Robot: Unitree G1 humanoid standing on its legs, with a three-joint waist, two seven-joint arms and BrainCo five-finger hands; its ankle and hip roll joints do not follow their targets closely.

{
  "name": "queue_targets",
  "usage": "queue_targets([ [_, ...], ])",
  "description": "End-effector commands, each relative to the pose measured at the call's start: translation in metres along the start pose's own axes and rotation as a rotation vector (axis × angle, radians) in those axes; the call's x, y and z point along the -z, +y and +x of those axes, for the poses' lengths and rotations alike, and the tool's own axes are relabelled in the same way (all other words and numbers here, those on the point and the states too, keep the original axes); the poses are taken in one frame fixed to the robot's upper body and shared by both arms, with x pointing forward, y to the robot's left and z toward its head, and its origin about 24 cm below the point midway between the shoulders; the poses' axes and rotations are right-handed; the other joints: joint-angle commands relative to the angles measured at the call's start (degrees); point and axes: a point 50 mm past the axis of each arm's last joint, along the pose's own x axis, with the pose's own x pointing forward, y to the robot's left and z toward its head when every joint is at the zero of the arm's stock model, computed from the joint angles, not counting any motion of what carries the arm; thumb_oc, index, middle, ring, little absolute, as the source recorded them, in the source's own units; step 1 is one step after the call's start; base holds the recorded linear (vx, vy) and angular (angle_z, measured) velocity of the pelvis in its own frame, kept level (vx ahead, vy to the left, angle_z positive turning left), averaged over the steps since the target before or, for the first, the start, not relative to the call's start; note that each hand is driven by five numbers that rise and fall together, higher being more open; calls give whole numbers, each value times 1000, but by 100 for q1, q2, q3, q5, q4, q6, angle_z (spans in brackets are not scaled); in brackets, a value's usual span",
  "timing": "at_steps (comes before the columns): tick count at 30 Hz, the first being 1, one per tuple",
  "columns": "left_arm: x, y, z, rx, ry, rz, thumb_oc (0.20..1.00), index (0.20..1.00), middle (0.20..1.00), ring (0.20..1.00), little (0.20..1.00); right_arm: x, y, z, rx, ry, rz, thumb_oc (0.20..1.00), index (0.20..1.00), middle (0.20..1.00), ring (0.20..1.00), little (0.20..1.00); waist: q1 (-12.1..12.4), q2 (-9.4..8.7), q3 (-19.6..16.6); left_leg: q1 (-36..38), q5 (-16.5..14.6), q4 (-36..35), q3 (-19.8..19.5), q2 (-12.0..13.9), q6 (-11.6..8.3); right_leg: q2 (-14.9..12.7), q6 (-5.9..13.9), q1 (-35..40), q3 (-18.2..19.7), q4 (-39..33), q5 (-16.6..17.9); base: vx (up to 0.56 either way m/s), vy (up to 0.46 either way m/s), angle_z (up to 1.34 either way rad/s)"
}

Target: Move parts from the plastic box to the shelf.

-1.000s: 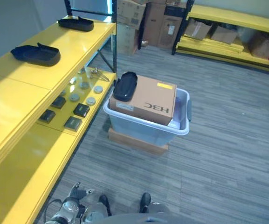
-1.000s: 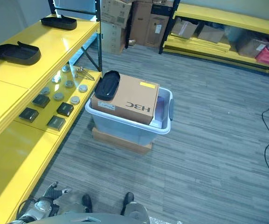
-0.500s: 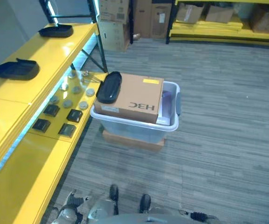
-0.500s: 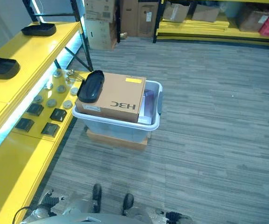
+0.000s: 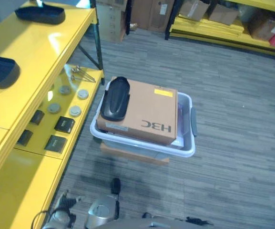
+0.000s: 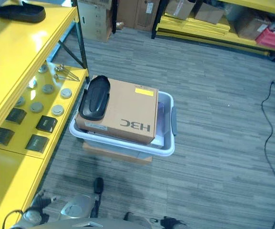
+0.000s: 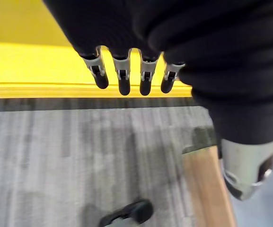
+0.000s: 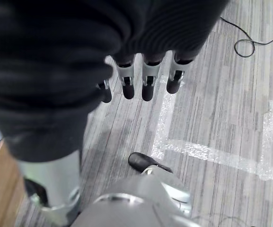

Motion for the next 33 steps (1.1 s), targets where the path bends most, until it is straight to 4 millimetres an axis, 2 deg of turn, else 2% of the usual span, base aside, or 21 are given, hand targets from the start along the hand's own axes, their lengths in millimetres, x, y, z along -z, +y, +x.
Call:
queue_targets([
  [1, -3, -8, -3, 12, -51, 36, 1000, 1000, 1000, 1000, 1000, -8, -24, -2, 69, -55, 32, 1000, 1000, 1000, 1000, 1000, 177, 369, -232, -827, -581, 959, -310, -113, -180, 228, 178, -312, -17, 317, -5, 213, 123, 18],
  [3, -3, -7, -3, 21, -57, 57, 1000, 1000, 1000, 1000, 1000, -14, -21, -2, 66, -93, 55, 1000, 1000, 1000, 1000, 1000, 187, 372, -301, -733, -694, 896, -331, -230, 20, 34, 349, -561, -8, 1162, 170, 184, 117, 6],
  [4, -2, -7, -4, 22, -60, 64, 1000, 1000, 1000, 1000, 1000, -15, -21, -2, 63, -100, 63, 1000, 1000, 1000, 1000, 1000, 185, 373, -310, -710, -718, 881, -333, -252, 59, -5, 385, -621, 6, 1309, 226, 157, 148, -2],
  [5, 0, -6, -5, 24, -65, 71, 1000, 1000, 1000, 1000, 1000, -19, -20, -2, 63, -128, 72, 1000, 1000, 1000, 1000, 1000, 133, 444, -302, -582, -818, 819, -326, -285, 210, -134, 433, -1055, 113, 2322, 471, 123, 152, -5],
  [6, 1, -4, -5, 19, -68, 58, 1000, 1000, 1000, 1000, 1000, -28, -20, -3, 67, -163, 73, 1000, 1000, 1000, 1000, 1000, 56, 547, -230, -484, -895, 787, -343, -274, 317, -198, 393, -1758, 264, 3042, 625, 84, 133, -8],
  [7, 1, -4, -5, 19, -68, 58, 1000, 1000, 1000, 1000, 1000, -28, -20, -3, 67, -163, 73, 1000, 1000, 1000, 1000, 1000, 56, 547, -230, -484, -895, 787, -343, -274, 317, -198, 393, -1758, 264, 3042, 625, 0, 0, 0],
  [8, -4, -1, -4, 4, -79, 27, 1000, 1000, 1000, 1000, 1000, -41, -20, -4, 69, -207, 66, 1000, 1000, 1000, 1000, 1000, -10, 645, -117, -405, -891, 749, -421, -222, 312, -206, 307, -2293, 313, 2994, 709, -39, -130, 19],
  [9, -10, 4, -1, -7, -86, 1, 1000, 1000, 1000, 1000, 1000, -51, -20, -5, 69, -237, 63, 1000, 1000, 1000, 1000, 1000, -34, 664, -38, -393, -889, 742, -462, -165, 254, -217, 288, -2404, 319, 2562, 794, -50, -270, 24],
  [10, -21, 9, 3, -22, -104, -11, 1000, 1000, 1000, 1000, 1000, -64, -22, -7, 68, -272, 65, 1000, 1000, 1000, 1000, 1000, -82, 584, 61, -404, -977, 796, -513, -119, 180, -235, 342, -2374, 318, 1447, 1027, -20, -372, 12],
  [11, -26, 15, 6, -40, -109, -19, 1000, 1000, 1000, 1000, 1000, -70, -23, -8, 64, -291, 62, 1000, 1000, 1000, 1000, 1000, -147, 497, 96, -453, -1070, 897, -545, -84, 152, -207, 395, -2354, 381, 988, 1174, 27, -354, 3],
  [12, -28, 19, 7, -49, -100, -35, 1000, 1000, 1000, 1000, 1000, -73, -24, -8, 63, -295, 54, 1000, 1000, 1000, 1000, 1000, -187, 484, 101, -443, -1033, 901, -503, 13, 108, -145, 377, -2206, 422, 865, 997, 78, -292, 17],
  [14, -31, 22, 9, -57, -91, -54, 1000, 1000, 1000, 1000, 1000, -74, -26, -9, 63, -292, 52, 1000, 1000, 1000, 1000, 1000, -193, 399, 59, -515, -1010, 995, -501, 66, 37, -156, 383, -2047, 352, 496, 1003, 130, -234, 48],
  [16, -23, 13, 6, -47, -68, -81, 1000, 1000, 1000, 1000, 1000, -76, -33, -10, 78, -309, 81, 1000, 1000, 1000, 1000, 1000, -149, 269, 74, -594, -939, 1215, -508, 220, -178, -145, 349, -1690, 255, 53, 1064, 187, -315, 45],
  [17, -17, 4, 3, -47, -60, -84, 1000, 1000, 1000, 1000, 1000, -87, -35, -13, 79, -337, 101, 1000, 1000, 1000, 1000, 1000, -130, 183, 103, -577, -853, 1154, -502, 340, -321, -39, 279, -1485, 250, -218, 1077, 95, -209, 10],
  [21, 0, -8, -4, -36, -27, -83, 1000, 1000, 1000, 1000, 1000, -99, -43, -19, 96, -382, 164, 1000, 1000, 1000, 1000, 1000, -120, 90, -3, -400, -708, 776, -523, 465, -484, 71, 253, -1192, 172, -579, 1046, 105, -104, -8],
  [24, 10, -12, -9, -25, -14, -49, 1000, 1000, 1000, 1000, 1000, -107, -51, -26, 101, -477, 236, 1000, 1000, 1000, 1000, 1000, -88, 98, -117, -154, -610, 416, -538, 558, -568, 112, 278, -998, 52, -716, 1013, 109, -33, 2],
  [27, 18, -12, -12, -28, 2, -22, 1000, 1000, 1000, 1000, 1000, -144, -44, -48, 68, -649, 287, 1000, 1000, 1000, 1000, 1000, -81, 102, -209, 13, -583, 237, -541, 574, -589, 97, 296, -908, -19, -764, 1016, 55, 13, 15],
  [29, 27, -9, -15, -44, 22, -29, 1000, 1000, 1000, 1000, 1000, -184, -37, -82, 72, -841, 326, 1000, 1000, 1000, 1000, 1000, -129, 107, -294, 116, -560, 86, -515, 581, -564, 87, 310, -932, -6, -727, 991, -17, 72, 7],
  [30, 32, -7, -16, -48, 34, -39, 1000, 1000, 1000, 1000, 1000, -198, -37, -101, 80, -917, 340, 1000, 1000, 1000, 1000, 1000, -163, 112, -336, 172, -554, 1, -476, 580, -550, 81, 331, -927, 3, -747, 991, -28, 74, -19],
  [32, 36, -5, -17, -58, 48, -56, 1000, 1000, 1000, 1000, 1000, -208, -44, -119, 113, -1023, 369, 1000, 1000, 1000, 1000, 1000, -202, 121, -379, 236, -543, -85, -432, 579, -540, 70, 360, -907, 11, -789, 1007, -37, 88, -20],
  [33, 41, -1, -18, -65, 68, -74, 1000, 1000, 1000, 1000, 1000, -220, -60, -145, 141, -1100, 406, 1000, 1000, 1000, 1000, 1000, -263, 138, -454, 360, -542, -222, -351, 572, -526, 65, 401, -871, 59, -849, 1030, -43, 133, -9],
])
